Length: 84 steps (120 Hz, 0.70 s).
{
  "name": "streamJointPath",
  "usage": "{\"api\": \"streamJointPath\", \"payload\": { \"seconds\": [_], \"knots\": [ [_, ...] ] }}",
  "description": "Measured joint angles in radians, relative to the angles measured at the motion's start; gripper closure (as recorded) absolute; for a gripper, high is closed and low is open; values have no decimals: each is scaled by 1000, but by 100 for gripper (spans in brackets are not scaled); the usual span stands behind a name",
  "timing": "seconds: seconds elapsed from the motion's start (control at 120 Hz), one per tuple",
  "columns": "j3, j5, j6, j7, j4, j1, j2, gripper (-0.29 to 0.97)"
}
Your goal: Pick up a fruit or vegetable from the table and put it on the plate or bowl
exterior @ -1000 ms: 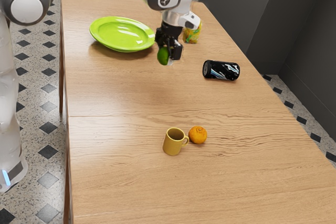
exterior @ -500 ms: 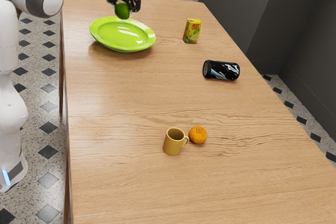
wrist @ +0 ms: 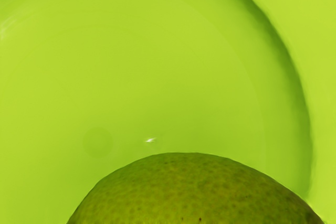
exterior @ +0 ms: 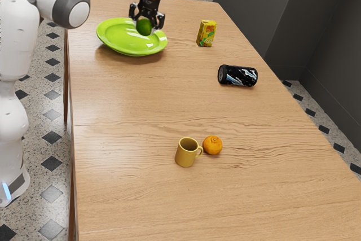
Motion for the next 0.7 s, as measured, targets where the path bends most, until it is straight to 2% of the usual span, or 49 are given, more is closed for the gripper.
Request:
{"api": "streamJointPath", "payload": {
  "seconds": [0.042, 0.125, 0.25, 0.417, 0.7],
  "knots": [
    [0, -4, 2, -2, 1, 3, 8, 37],
    [-1, -8, 2, -8, 2, 3, 13, 19],
    [-2, -12, 0, -14, 2, 2, 13, 8],
    [-2, -14, -9, -19, 5, 1, 4, 3],
    [-2, -17, -43, -22, 47, 3, 2, 0]
  ]
}}
